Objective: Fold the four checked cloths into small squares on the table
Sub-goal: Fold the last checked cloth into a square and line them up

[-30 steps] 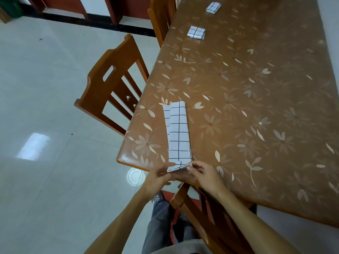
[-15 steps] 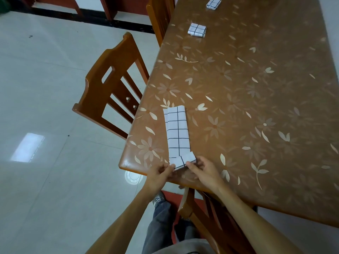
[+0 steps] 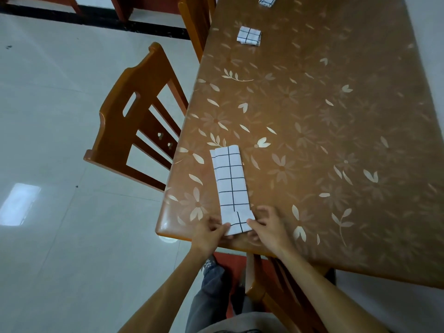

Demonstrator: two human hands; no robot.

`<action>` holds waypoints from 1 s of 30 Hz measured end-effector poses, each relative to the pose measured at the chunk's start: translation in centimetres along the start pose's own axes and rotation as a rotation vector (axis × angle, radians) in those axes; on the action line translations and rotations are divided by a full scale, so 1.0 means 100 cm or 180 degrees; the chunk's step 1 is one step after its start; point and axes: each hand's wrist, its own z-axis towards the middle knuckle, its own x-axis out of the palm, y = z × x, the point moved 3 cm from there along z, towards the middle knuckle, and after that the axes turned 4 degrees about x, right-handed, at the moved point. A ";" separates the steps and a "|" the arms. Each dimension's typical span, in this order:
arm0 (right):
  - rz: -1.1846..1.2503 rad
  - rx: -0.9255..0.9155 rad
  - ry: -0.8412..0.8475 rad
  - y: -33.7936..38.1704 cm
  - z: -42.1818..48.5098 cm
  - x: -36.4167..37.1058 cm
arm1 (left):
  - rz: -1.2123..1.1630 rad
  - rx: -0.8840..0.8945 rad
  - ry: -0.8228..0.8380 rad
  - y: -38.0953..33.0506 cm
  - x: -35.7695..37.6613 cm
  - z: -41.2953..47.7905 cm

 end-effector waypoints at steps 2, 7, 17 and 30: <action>-0.0077 -0.0210 0.0119 0.003 -0.002 0.002 | -0.0261 -0.0006 -0.0091 -0.003 -0.002 0.002; -0.0629 -0.0289 0.0576 0.006 -0.002 0.006 | -0.0110 0.0035 0.0079 -0.011 -0.013 0.010; -0.0863 -0.0470 -0.0107 0.016 0.018 0.014 | 0.0865 0.0399 0.0524 -0.011 -0.032 0.030; -0.2166 -0.1019 -0.1067 0.021 0.027 0.031 | 0.3370 0.1004 0.0008 -0.019 -0.028 0.057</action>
